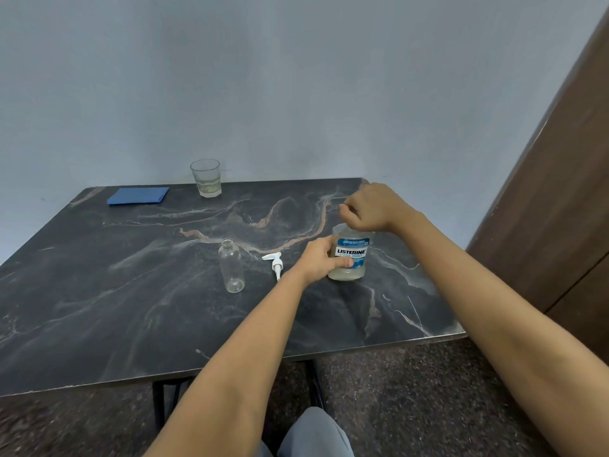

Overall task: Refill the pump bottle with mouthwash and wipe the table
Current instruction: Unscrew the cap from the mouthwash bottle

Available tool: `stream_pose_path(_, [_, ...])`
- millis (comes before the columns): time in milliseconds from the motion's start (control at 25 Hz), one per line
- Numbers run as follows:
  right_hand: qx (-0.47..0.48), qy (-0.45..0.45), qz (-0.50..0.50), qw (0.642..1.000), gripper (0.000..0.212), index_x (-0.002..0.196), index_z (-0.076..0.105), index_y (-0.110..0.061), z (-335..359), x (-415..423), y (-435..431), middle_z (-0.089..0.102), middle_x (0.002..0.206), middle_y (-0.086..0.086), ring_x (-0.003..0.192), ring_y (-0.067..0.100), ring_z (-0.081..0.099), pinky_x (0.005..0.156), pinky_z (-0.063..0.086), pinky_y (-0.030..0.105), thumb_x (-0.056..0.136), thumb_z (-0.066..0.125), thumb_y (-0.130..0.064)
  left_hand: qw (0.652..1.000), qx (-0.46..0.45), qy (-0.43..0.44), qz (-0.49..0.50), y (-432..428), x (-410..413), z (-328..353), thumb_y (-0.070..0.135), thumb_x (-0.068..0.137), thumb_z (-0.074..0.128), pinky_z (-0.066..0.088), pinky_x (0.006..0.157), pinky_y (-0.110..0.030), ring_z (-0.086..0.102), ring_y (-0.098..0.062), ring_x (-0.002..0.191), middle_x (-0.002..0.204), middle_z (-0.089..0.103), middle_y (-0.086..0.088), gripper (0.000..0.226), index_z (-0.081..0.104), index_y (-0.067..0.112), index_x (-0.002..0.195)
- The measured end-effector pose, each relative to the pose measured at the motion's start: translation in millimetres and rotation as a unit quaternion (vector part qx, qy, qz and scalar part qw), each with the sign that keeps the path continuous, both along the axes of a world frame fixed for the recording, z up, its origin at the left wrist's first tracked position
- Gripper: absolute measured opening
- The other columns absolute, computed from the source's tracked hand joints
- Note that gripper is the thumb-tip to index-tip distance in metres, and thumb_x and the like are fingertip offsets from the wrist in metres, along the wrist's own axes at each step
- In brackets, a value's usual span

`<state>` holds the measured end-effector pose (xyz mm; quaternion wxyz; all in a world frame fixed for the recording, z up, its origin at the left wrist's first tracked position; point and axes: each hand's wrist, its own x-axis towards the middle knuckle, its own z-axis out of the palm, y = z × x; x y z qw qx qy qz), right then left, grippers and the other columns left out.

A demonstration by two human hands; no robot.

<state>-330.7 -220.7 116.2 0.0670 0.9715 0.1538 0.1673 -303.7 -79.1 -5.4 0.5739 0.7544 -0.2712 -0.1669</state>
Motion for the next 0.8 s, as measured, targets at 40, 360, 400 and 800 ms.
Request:
stream_pose_path(40, [0.007,0.026,0.026,0.999,0.045,0.049,0.037,-0.014,1.5,2.6,-5.9,0.041,0.043,0.003,0.044,0.022,0.038,0.050,0.019,0.024,0.082,0.024,-0.042,1.000,0.002,0.001,-0.006,0.6,0.3,0.4,0.014,0.076,0.078,0.051,0.091,-0.030,0.067,-0.006,0.096,0.101,0.071,0.009,0.036,0.060,0.032,0.101])
stream_pose_path(360, [-0.112,0.075,-0.104,0.985,0.074,0.056,0.046,-0.014,29.1,-5.7,6.7,0.045,0.054,-0.004,0.047,0.011,0.040,0.046,0.024,0.024,0.066,0.039,-0.088,1.000,-0.008,-0.005,0.018,-1.8,-3.2,-5.4,0.014,0.076,0.078,0.049,0.096,-0.034,0.066,-0.011,0.100,0.106,0.071,0.003,0.040,0.062,0.020,0.112])
stream_pose_path(400, [-0.133,0.041,-0.143,0.980,0.079,0.051,0.043,-0.014,26.1,-6.0,15.4,0.042,0.052,-0.003,0.045,0.012,0.038,0.046,0.023,0.023,0.066,0.030,-0.090,1.000,-0.017,0.003,0.017,-1.9,-4.5,-5.8,0.014,0.075,0.079,0.049,0.095,-0.031,0.066,-0.007,0.099,0.105,0.071,0.006,0.041,0.062,0.023,0.112])
stream_pose_path(800, [-0.068,-0.100,-0.065,0.991,0.051,0.044,0.035,-0.012,1.3,-12.0,6.3,0.021,0.039,-0.004,0.038,0.020,0.031,0.051,0.002,0.021,0.090,0.028,-0.034,1.000,0.010,0.011,-0.011,-3.1,3.3,-0.7,0.011,0.077,0.077,0.048,0.100,-0.042,0.066,-0.019,0.105,0.111,0.071,-0.005,0.039,0.062,0.016,0.113])
